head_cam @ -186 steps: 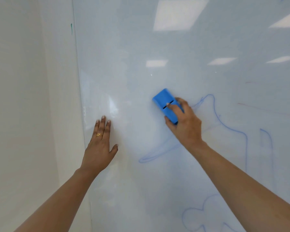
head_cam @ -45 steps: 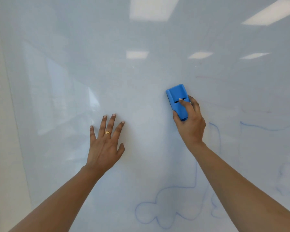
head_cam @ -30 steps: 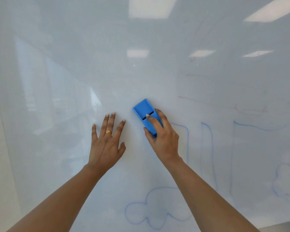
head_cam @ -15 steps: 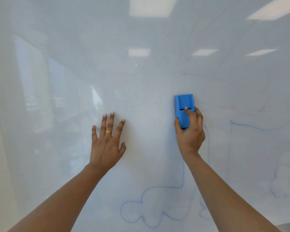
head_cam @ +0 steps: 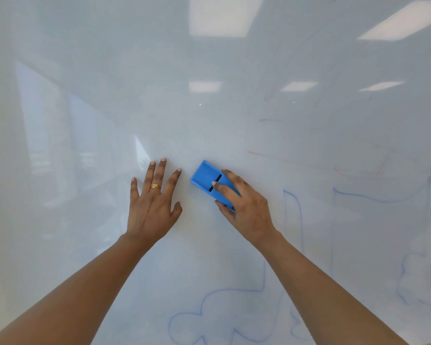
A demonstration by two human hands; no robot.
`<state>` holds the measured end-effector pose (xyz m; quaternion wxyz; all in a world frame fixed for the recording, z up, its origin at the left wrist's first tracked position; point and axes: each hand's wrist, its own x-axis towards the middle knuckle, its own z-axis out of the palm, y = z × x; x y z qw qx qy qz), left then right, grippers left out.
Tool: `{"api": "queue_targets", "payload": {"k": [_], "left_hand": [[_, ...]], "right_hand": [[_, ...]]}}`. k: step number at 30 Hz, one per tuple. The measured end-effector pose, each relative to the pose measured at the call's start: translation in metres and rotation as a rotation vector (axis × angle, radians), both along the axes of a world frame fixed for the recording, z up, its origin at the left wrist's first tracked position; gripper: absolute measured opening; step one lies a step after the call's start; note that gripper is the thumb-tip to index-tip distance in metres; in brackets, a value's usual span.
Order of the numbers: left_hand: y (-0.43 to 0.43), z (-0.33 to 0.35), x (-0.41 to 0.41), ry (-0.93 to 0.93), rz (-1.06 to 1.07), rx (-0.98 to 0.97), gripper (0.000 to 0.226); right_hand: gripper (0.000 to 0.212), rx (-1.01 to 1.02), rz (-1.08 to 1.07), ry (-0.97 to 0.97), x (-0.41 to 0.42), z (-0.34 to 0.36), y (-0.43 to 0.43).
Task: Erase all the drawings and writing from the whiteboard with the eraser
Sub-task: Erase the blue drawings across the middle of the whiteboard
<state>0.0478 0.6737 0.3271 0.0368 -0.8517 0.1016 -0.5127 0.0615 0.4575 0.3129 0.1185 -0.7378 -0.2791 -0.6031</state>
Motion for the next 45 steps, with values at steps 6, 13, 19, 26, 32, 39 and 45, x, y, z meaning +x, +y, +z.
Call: {"api": "queue_targets", "payload": {"k": [6, 13, 19, 26, 32, 39, 45], "left_hand": [[-0.026, 0.039, 0.004, -0.015, -0.008, -0.039, 0.067], [-0.055, 0.075, 0.009, -0.046, -0.037, -0.116, 0.066], [-0.065, 0.084, 0.014, -0.063, -0.043, -0.208, 0.062], [-0.073, 0.080, 0.011, -0.065, -0.012, -0.278, 0.064], [-0.081, 0.098, 0.011, -0.056, 0.007, -0.338, 0.065], [-0.087, 0.135, 0.015, -0.096, 0.020, -0.337, 0.062], [-0.089, 0.161, 0.021, -0.129, 0.021, -0.315, 0.061]], "right_hand": [[0.040, 0.161, 0.001, -0.016, 0.008, 0.049, -0.045], [0.041, 0.372, -0.021, 0.014, 0.015, 0.104, -0.094], [0.043, 0.439, -0.011, 0.005, 0.017, 0.112, -0.085], [0.045, -0.151, 0.003, -0.118, 0.017, 0.089, -0.051], [0.046, -0.206, 0.016, -0.142, 0.020, 0.128, -0.070], [0.045, 0.116, -0.012, -0.066, 0.023, 0.201, -0.101], [0.046, 0.501, -0.017, -0.040, 0.029, 0.237, -0.142]]}}
